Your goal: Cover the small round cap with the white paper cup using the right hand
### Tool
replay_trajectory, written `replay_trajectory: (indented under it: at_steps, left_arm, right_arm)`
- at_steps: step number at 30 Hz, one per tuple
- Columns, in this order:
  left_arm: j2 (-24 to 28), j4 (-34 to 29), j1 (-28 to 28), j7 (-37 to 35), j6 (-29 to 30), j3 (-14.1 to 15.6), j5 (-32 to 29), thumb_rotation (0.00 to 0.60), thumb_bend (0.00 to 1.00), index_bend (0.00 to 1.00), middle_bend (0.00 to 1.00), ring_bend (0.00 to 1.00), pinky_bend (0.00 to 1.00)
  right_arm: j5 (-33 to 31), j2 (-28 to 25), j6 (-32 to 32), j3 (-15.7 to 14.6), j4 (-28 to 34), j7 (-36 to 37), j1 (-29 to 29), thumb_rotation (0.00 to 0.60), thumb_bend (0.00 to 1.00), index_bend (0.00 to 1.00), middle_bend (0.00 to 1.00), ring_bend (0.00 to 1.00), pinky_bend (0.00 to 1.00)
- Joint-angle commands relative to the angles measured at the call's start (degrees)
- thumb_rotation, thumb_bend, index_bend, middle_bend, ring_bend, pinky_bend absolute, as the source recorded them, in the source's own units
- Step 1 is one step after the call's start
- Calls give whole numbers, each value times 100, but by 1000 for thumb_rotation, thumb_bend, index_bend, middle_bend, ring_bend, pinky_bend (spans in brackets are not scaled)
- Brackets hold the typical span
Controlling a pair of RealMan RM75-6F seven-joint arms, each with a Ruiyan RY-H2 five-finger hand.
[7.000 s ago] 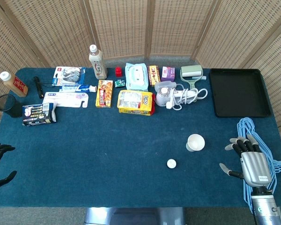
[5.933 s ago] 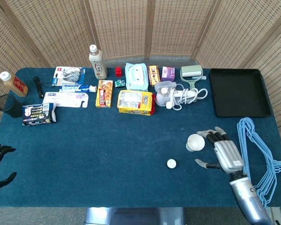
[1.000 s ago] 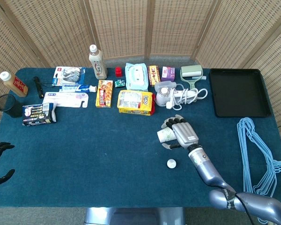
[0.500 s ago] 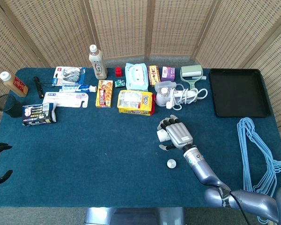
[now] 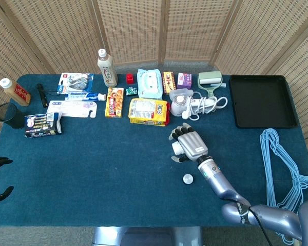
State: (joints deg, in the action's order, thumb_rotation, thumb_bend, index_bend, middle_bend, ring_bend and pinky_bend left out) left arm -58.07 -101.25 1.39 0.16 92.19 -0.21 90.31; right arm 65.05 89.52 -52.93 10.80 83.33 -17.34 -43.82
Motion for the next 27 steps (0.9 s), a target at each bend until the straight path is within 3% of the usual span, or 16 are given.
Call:
replay_trajectory:
  at_steps: [1, 27]
  left_arm:
    - [5, 1, 6, 4, 4, 0, -7, 600, 180, 281, 280, 174, 183]
    - [-72, -8, -34, 122, -124, -8, -88, 600, 179, 282, 280, 174, 183]
  right_arm:
    - [187, 31, 96, -59, -217, 55, -85, 474, 272, 311, 228, 157, 55]
    - [914, 224, 338, -419, -1255, -64, -316, 480, 251, 349, 235, 157, 54]
